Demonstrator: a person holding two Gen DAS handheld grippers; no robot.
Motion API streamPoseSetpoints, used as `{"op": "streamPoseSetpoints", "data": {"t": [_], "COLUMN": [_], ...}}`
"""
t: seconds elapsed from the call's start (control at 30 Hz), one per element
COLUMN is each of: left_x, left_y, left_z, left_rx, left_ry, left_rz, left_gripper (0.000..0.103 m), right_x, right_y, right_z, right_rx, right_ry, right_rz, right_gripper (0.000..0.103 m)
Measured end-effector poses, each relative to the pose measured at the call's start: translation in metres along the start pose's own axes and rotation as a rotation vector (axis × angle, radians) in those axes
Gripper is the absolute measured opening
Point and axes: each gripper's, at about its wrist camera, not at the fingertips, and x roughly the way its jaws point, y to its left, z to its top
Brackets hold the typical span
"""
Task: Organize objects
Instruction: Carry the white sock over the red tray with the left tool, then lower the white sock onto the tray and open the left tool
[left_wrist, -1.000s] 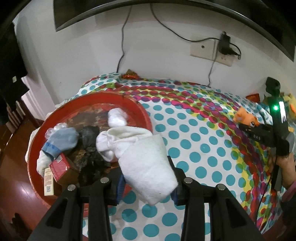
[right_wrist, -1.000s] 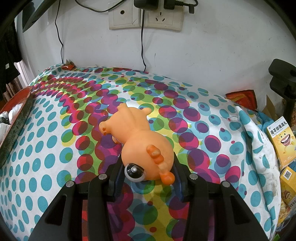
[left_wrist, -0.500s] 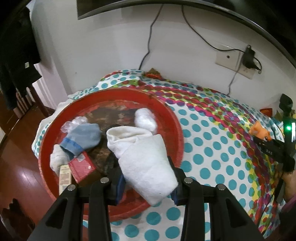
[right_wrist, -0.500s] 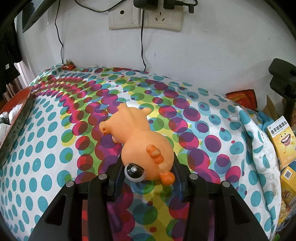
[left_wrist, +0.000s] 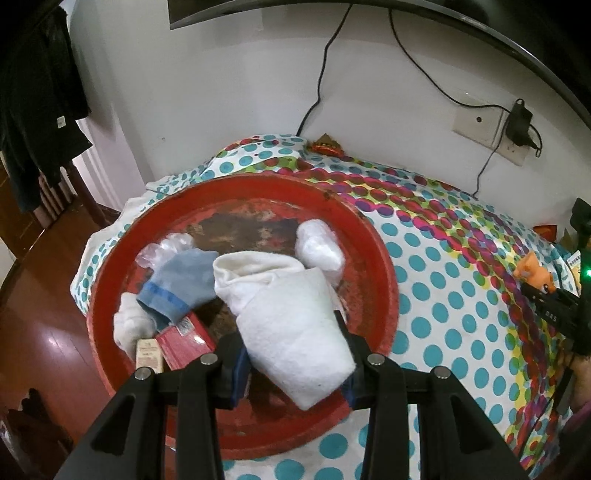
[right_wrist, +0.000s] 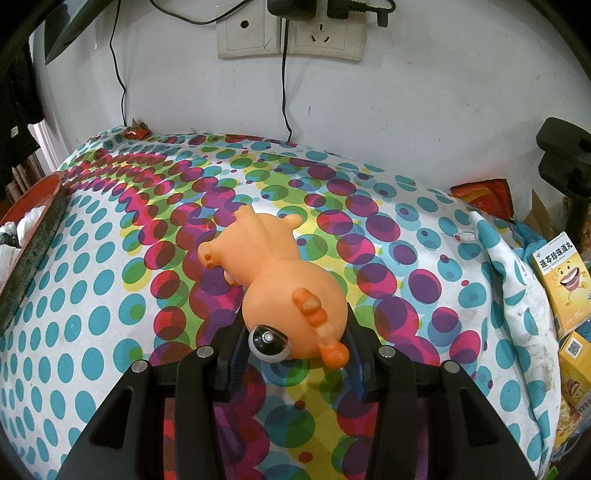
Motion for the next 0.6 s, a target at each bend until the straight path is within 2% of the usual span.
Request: {"op": "streamPoseSetpoints", "data": {"t": [0.27,0.6], "left_x": [0.015,0.041], "left_y": [0.015,0.031], "left_z": [0.011,0.038], "left_rx": [-0.008,0.061], "left_ry": [0.024,0.058], "left_rz": [0.012,0.044], "left_gripper": [0.039,0.039], "right_x": [0.0,0.0], "right_y": [0.0,-0.001], "right_z": [0.0,0.0], "right_rx": [0.0,0.001], "right_ry": [0.0,0.0], "right_rz": [0.0,0.001], "right_gripper": [0.043,0.043]}}
